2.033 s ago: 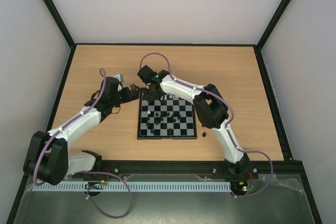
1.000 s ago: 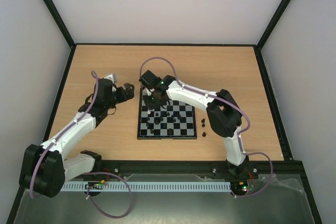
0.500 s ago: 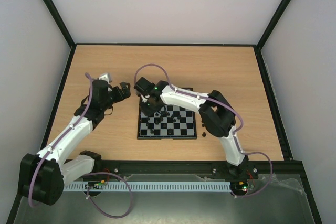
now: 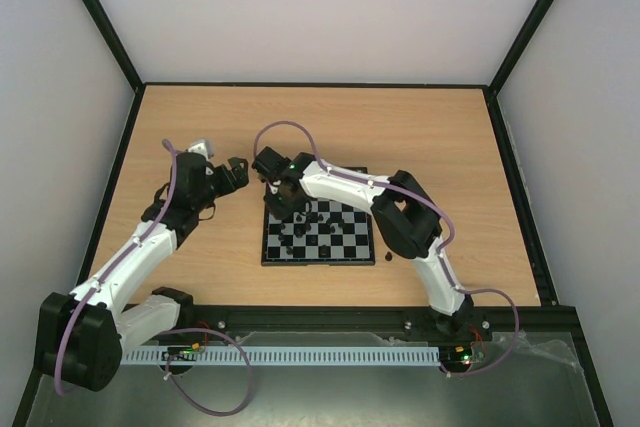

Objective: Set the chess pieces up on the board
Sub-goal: Pick up the chess piece from the chessboard, then place the chess piece on the chessboard.

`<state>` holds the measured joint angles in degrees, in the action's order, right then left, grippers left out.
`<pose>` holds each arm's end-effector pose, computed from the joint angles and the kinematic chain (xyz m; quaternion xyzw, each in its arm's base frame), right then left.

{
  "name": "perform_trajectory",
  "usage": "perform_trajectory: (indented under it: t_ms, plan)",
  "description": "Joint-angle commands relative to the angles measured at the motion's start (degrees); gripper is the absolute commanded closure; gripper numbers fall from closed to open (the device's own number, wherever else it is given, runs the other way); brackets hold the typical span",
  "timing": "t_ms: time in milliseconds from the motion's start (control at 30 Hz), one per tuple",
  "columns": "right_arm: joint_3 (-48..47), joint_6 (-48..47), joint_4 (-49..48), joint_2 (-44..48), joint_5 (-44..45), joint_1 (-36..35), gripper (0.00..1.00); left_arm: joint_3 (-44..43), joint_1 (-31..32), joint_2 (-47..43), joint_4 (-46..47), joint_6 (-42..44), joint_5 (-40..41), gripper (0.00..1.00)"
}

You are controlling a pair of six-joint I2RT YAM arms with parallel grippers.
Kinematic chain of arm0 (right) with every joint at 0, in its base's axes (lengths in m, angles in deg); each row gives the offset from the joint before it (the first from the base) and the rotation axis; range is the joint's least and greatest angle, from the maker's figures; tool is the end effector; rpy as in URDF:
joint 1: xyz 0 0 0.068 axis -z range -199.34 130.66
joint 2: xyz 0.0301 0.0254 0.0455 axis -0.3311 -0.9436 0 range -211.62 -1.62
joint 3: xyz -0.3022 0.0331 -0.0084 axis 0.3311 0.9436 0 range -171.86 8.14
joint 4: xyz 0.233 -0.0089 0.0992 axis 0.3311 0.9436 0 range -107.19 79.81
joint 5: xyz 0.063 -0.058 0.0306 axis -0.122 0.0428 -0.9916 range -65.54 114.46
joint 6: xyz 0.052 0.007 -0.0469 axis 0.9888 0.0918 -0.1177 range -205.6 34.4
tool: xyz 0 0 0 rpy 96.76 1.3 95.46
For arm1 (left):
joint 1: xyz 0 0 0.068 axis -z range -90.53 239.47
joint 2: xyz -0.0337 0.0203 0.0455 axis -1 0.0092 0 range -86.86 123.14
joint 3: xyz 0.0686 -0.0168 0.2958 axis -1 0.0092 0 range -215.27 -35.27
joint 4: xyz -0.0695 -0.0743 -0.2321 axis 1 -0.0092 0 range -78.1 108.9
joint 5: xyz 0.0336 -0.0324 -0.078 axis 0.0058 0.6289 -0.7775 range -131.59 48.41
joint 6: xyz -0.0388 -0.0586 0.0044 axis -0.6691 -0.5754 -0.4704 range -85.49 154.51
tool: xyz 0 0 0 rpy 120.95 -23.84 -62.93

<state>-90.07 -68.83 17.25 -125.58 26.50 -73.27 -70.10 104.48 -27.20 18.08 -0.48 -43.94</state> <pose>0.2901 0.3948 0.1964 -0.3035 0.9173 0.1348 0.2197 0.2203 -0.0614 0.2674 -0.1360 0.8353 -0.2407 0.4752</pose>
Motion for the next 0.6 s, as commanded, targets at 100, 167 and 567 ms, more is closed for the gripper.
perform_trajectory:
  t_ms: [100,167,567]
  plan:
    - [-3.43,-0.97,4.25,-2.33,2.30,-0.13,0.99,0.64,-0.68,-0.03,0.00,-0.14,-0.02,0.00]
    - [-5.03,-1.17,4.73,-2.84,3.74,-0.01,0.99,0.70,-0.68,0.02,0.03,-0.19,-0.02,0.00]
    - [-23.15,-1.65,8.65,-11.65,3.56,4.20,0.98,0.90,-0.86,0.21,0.20,-0.10,-0.42,0.00]
